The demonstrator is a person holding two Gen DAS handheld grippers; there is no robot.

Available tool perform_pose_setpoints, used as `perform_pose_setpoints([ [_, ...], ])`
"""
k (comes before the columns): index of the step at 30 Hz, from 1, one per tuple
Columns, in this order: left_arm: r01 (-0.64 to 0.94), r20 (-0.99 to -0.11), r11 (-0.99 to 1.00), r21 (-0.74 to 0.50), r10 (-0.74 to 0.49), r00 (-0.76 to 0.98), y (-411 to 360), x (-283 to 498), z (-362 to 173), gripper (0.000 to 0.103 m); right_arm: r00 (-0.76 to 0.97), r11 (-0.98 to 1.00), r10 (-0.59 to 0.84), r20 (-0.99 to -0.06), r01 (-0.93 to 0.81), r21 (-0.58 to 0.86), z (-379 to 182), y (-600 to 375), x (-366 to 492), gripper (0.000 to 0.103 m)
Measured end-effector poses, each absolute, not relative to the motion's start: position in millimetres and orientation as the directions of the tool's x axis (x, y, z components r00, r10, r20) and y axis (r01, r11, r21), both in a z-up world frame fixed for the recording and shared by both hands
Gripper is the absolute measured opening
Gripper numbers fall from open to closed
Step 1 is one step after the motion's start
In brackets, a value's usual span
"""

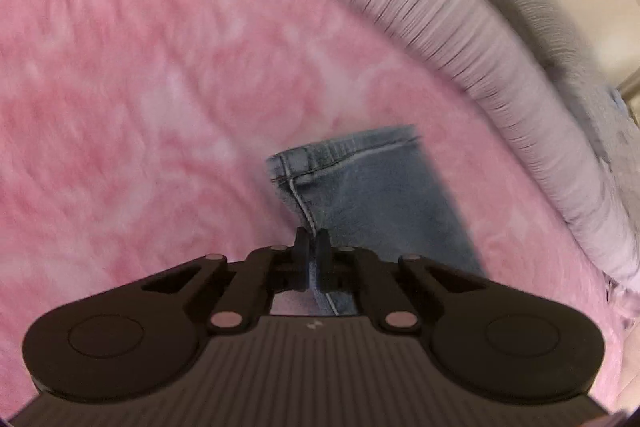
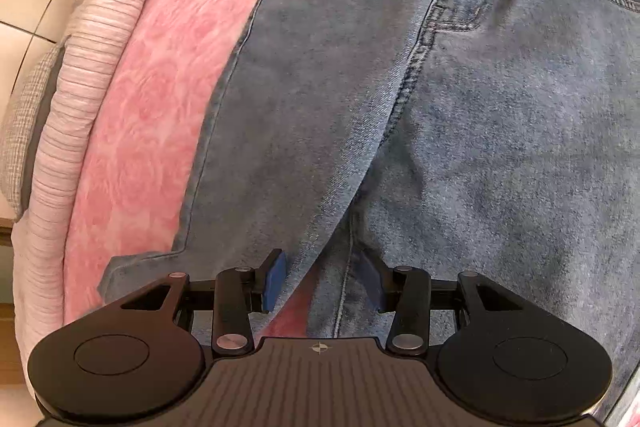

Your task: Fold clothes

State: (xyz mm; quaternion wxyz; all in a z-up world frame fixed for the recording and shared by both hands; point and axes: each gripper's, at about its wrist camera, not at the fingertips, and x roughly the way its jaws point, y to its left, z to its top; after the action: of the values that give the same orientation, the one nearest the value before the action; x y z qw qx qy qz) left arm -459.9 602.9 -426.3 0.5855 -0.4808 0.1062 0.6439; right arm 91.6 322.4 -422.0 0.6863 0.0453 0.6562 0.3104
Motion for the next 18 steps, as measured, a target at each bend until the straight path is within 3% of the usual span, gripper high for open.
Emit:
perform_pose_setpoints([
  [3,-0.907,-0.610,-0.162,-0.388,0.784,0.120,551,-475,-374,0.003,-0.048,0.796,0.494,-0.868,-0.377,0.474,-417,318,92,0.045],
  [5,-0.950,-0.589,-0.113,-0.290,0.803,0.084,518,-489,-366,0.004,-0.048,0.793,0.498,-0.866,-0.379,0.477,-416,316,92,0.045],
  [7,-0.962,-0.676,-0.156,-0.225,0.736,0.039,497,-506,-392,0.004,-0.055,0.794,0.495,-0.867,-0.377,0.477,-418,314,90,0.045],
  [10,-0.946,-0.856,-0.277,-0.169,0.516,0.002,473,-528,-456,0.005,-0.066,0.788,0.492,-0.868,-0.390,0.476,-418,308,85,0.045],
  [12,-0.944,-0.829,-0.282,-0.173,0.559,-0.015,455,-524,-455,0.002,-0.073,0.781,0.490,-0.869,-0.404,0.475,-417,303,82,0.045],
  [16,-0.876,-0.719,-0.300,-0.377,0.692,0.072,445,-537,-389,0.001,-0.068,0.769,0.487,-0.871,-0.440,0.464,-411,287,80,0.045],
  [18,-0.913,-0.662,-0.223,-0.343,0.747,0.067,443,-536,-355,0.003,-0.061,0.767,0.486,-0.872,-0.448,0.459,-408,278,81,0.045],
])
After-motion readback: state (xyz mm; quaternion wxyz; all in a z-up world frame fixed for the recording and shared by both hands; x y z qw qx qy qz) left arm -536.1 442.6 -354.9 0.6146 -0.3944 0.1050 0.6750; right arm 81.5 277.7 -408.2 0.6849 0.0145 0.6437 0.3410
